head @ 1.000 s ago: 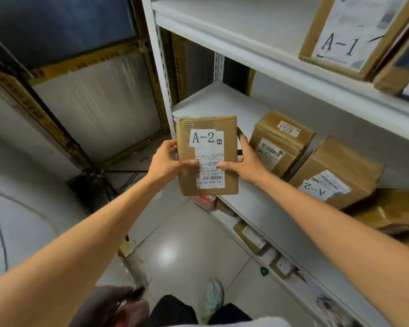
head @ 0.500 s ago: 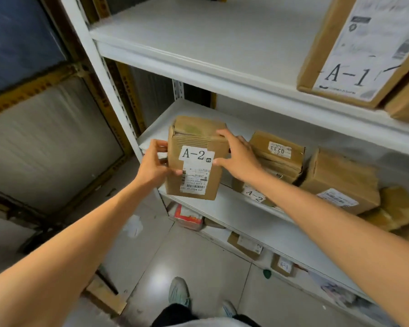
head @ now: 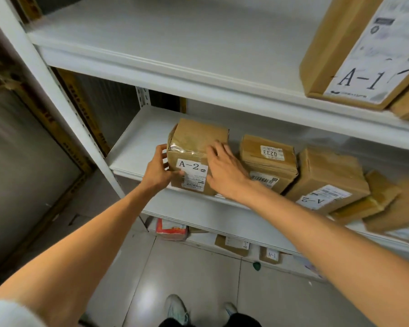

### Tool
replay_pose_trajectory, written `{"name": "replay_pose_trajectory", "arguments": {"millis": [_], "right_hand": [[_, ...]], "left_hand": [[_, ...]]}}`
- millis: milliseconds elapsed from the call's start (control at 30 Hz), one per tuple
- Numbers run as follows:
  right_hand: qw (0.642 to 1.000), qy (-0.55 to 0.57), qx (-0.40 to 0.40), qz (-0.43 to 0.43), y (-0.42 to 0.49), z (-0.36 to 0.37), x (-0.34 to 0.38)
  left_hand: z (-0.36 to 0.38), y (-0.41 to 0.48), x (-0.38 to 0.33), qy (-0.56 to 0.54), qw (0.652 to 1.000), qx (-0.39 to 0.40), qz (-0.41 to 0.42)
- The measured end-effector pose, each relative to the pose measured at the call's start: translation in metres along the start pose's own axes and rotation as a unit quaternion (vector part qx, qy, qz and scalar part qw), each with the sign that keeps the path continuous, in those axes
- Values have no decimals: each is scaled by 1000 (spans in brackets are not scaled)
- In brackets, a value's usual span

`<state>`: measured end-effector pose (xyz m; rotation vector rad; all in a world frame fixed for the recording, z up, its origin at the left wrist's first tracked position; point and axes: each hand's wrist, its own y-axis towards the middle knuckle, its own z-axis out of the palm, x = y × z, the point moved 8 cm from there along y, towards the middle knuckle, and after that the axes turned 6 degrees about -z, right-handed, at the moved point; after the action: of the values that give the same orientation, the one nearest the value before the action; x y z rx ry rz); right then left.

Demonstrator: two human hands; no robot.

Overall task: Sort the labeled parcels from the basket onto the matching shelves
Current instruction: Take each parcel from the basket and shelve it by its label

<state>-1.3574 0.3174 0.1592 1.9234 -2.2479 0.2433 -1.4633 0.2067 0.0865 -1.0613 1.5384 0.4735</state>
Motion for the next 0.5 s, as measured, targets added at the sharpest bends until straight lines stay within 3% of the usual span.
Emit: {"name": "replay_pose_trajectory", "arguments": {"millis": [200, 333, 500], "right_hand": [[998, -48, -42, 8, -8, -9, -8], [993, -69, -79, -63, -8, -17, 6], [983, -1, -77, -168, 7, -22, 41]], "left_hand": [[20, 8, 0, 2, 1000, -6, -5], [11, 6, 6, 43, 997, -56, -42], [-27, -25, 5, 142, 984, -102, -34]]}}
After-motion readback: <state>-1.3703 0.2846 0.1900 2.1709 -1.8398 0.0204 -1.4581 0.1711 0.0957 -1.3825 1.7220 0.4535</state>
